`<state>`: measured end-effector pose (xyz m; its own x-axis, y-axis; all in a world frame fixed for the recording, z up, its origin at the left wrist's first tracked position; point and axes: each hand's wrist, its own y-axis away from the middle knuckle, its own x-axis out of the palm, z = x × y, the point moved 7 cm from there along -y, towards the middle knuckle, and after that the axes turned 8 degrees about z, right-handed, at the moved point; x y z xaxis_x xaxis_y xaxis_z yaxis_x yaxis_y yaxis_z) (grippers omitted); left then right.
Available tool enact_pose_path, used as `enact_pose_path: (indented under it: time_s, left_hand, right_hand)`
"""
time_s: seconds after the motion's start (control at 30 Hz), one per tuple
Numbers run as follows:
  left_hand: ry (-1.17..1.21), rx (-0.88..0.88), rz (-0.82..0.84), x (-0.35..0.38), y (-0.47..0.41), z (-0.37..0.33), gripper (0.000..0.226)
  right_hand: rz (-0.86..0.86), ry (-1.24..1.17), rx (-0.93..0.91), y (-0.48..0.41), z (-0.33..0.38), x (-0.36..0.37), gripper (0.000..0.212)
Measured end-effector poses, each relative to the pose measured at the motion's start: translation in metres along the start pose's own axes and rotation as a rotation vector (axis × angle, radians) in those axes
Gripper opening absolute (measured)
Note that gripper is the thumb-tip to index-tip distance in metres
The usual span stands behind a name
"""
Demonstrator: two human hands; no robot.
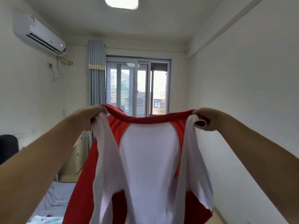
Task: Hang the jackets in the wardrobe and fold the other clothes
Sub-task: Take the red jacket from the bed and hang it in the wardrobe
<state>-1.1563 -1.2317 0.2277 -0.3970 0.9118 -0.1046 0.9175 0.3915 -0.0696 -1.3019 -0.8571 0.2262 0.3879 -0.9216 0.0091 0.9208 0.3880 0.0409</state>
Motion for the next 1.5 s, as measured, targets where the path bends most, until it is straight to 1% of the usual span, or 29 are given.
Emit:
enact_pose_path:
  time_s: [0.07, 0.13, 0.17, 0.2, 0.27, 0.33, 0.4, 0.43, 0.47, 0.5, 0.53, 0.57, 0.6, 0.63, 0.7, 0.8, 0.9, 1.0, 1.1, 1.17, 1.23, 1.33, 1.4, 1.43, 1.5]
  left_hand:
    - [0.221, 0.074, -0.056, -0.003, -0.003, -0.014, 0.025]
    - [0.393, 0.149, -0.057, -0.001, -0.01, -0.026, 0.017]
    - [0.443, 0.167, -0.049, 0.0, -0.016, -0.028, 0.012]
    - [0.475, 0.186, -0.054, 0.0, -0.025, -0.026, 0.012]
    - [0.471, 0.215, -0.108, 0.003, -0.046, -0.008, 0.03]
    - [0.362, 0.212, -0.21, 0.011, -0.07, 0.027, 0.036]
    - [0.242, 0.117, -0.284, 0.03, -0.098, 0.079, 0.036]
    - [0.213, 0.057, -0.267, 0.043, -0.114, 0.108, 0.037]
    - [0.2, 0.012, -0.183, 0.062, -0.129, 0.134, 0.039]
    - [0.178, -0.028, -0.056, 0.084, -0.141, 0.16, 0.045]
    - [0.137, -0.083, 0.06, 0.104, -0.153, 0.19, 0.053]
    - [0.098, -0.15, 0.135, 0.12, -0.16, 0.225, 0.061]
    - [0.065, -0.216, 0.169, 0.131, -0.162, 0.262, 0.066]
    - [0.029, -0.275, 0.176, 0.139, -0.159, 0.3, 0.067]
    - [-0.053, -0.386, 0.172, 0.147, -0.141, 0.379, 0.057]
    - [-0.129, -0.606, 0.214, 0.157, -0.084, 0.494, 0.038]
    - [-0.099, -0.813, 0.2, 0.168, -0.014, 0.596, 0.028]
    - [-0.055, -1.005, 0.24, 0.188, 0.055, 0.69, 0.02]
    - [0.023, -1.101, 0.209, 0.207, 0.106, 0.774, 0.018]
    - [0.119, -1.147, 0.128, 0.215, 0.123, 0.813, 0.015]
    - [0.231, -1.154, 0.003, 0.223, 0.13, 0.852, 0.014]
    - [0.38, -1.056, -0.187, 0.231, 0.117, 0.894, 0.017]
    - [0.442, -1.001, -0.255, 0.235, 0.105, 0.91, 0.007]
    - [0.464, -0.985, -0.289, 0.237, 0.101, 0.917, 0.001]
    - [0.497, -0.967, -0.328, 0.239, 0.094, 0.928, 0.008]
  right_hand:
    - [0.053, -0.153, -0.103, 0.002, 0.021, 0.007, 0.003]
    - [0.083, -0.205, -0.188, -0.001, 0.04, 0.01, 0.009]
    - [0.084, -0.213, -0.217, -0.006, 0.046, 0.01, 0.009]
    - [0.086, -0.22, -0.226, -0.013, 0.048, 0.012, 0.007]
    - [0.069, -0.208, -0.192, -0.035, 0.037, 0.016, 0.003]
    - [0.013, -0.122, -0.11, -0.071, 0.002, 0.023, 0.007]
    - [-0.072, -0.033, -0.064, -0.115, -0.047, 0.031, 0.012]
    - [-0.079, -0.008, -0.065, -0.138, -0.074, 0.04, 0.021]
    - [-0.027, -0.007, -0.066, -0.158, -0.101, 0.052, 0.033]
    - [0.064, -0.027, -0.057, -0.174, -0.129, 0.067, 0.046]
    - [0.153, -0.065, -0.026, -0.188, -0.161, 0.082, 0.057]
    - [0.216, -0.098, 0.025, -0.2, -0.195, 0.093, 0.07]
    - [0.256, -0.114, 0.09, -0.21, -0.233, 0.102, 0.081]
    - [0.279, -0.103, 0.159, -0.214, -0.273, 0.108, 0.088]
    - [0.301, -0.048, 0.279, -0.208, -0.361, 0.113, 0.087]
    - [0.287, 0.062, 0.485, -0.165, -0.494, 0.104, 0.068]
    - [0.292, 0.188, 0.693, -0.105, -0.616, 0.083, 0.056]
    - [0.314, 0.275, 0.867, -0.049, -0.718, 0.063, 0.045]
    - [0.262, 0.284, 0.99, -0.01, -0.811, 0.047, 0.037]
    - [0.197, 0.246, 1.045, 0.002, -0.852, 0.041, 0.031]
    - [0.125, 0.154, 1.089, 0.007, -0.895, 0.039, 0.031]
    - [-0.066, -0.018, 1.072, -0.004, -0.94, 0.032, 0.045]
    - [-0.187, -0.138, 1.019, -0.016, -0.96, 0.029, 0.055]
    - [-0.237, -0.198, 0.994, -0.022, -0.967, 0.029, 0.056]
    - [-0.338, -0.329, 0.958, -0.032, -0.979, 0.029, 0.054]
